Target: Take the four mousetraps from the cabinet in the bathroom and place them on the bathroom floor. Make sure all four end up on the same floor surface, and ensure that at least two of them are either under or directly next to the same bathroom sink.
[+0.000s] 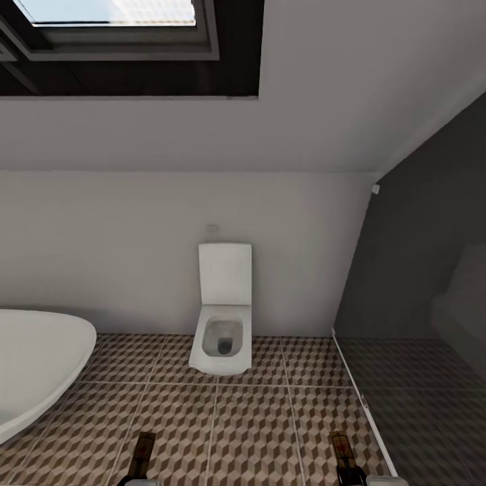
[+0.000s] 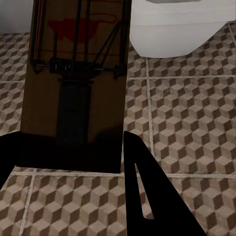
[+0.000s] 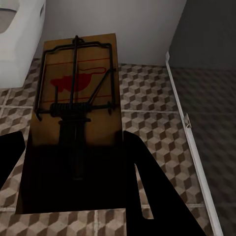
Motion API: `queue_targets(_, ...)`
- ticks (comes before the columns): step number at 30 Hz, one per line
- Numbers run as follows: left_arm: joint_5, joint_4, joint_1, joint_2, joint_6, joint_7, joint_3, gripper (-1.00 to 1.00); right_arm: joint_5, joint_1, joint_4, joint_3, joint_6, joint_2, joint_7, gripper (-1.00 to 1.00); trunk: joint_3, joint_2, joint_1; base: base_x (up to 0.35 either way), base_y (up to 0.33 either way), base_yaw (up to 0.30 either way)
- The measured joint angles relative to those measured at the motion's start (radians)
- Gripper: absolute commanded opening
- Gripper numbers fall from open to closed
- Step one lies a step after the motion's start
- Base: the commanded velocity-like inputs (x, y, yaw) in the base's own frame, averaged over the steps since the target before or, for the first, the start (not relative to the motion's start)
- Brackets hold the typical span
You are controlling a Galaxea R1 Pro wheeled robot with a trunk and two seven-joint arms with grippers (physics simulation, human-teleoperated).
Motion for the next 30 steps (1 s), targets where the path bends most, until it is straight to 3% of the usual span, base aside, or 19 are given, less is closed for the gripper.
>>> queue_targets(18, 0.001, -0.003, 0.0, 0.002, 0.02, 0.001, 0.004, -1.0, 0.0, 0.0, 0.002, 0.0, 0.008, 0.001, -0.001, -1.0, 0.0, 0.0, 0.0, 0.0, 0.0, 0.0)
queue_targets(20, 0.001, -0.006, 0.0, 0.004, 0.105, 0.002, 0.006, -1.0, 0.001, 0.0, 0.002, 0.0, 0.022, 0.004, -0.005, -1.0, 0.0, 0.0, 0.0, 0.0, 0.0, 0.0)
queue_targets(22, 0.0, -0.017, 0.0, 0.007, 0.228, 0.003, 0.007, -1.0, 0.001, 0.0, -0.005, 0.0, 0.057, 0.005, -0.012, -1.0, 0.0, 0.0, 0.0, 0.0, 0.0, 0.0)
queue_targets(23, -0.002, -0.039, -0.001, 0.012, 0.325, 0.005, 0.008, -1.0, 0.001, -0.001, -0.014, 0.0, 0.095, 0.005, -0.02, -1.0, 0.0, 0.0, 0.0, 0.0, 0.0, 0.0)
queue_targets(25, -0.008, -0.129, -0.003, 0.024, 0.525, 0.016, 0.009, -1.0, 0.002, -0.01, -0.061, 0.0, 0.201, 0.006, -0.038, -1.0, 0.0, 0.0, 0.0, 0.0, 0.0, 0.0)
queue_targets(26, -0.008, -0.161, -0.004, 0.03, 0.575, 0.025, 0.01, -1.0, 0.002, -0.016, -0.079, 0.0, 0.231, 0.006, -0.041, -1.0, 0.0, 0.0, 0.0, 0.0, 0.0, 0.0)
queue_targets(28, -0.012, -0.302, -0.007, 0.055, 0.749, 0.091, 0.011, -1.0, 0.003, -0.04, -0.163, 0.001, 0.345, 0.006, -0.049, -1.0, 0.0, 0.0, 0.0, 0.0, 0.0, 0.0)
queue_targets(30, -0.012, -0.413, -0.01, 0.071, 0.865, 0.163, 0.013, -1.0, 0.003, -0.064, -0.228, 0.002, 0.427, 0.007, -0.054, -1.0, 0.001, 0.0, 0.0, 0.0, 0.0, 0.0)
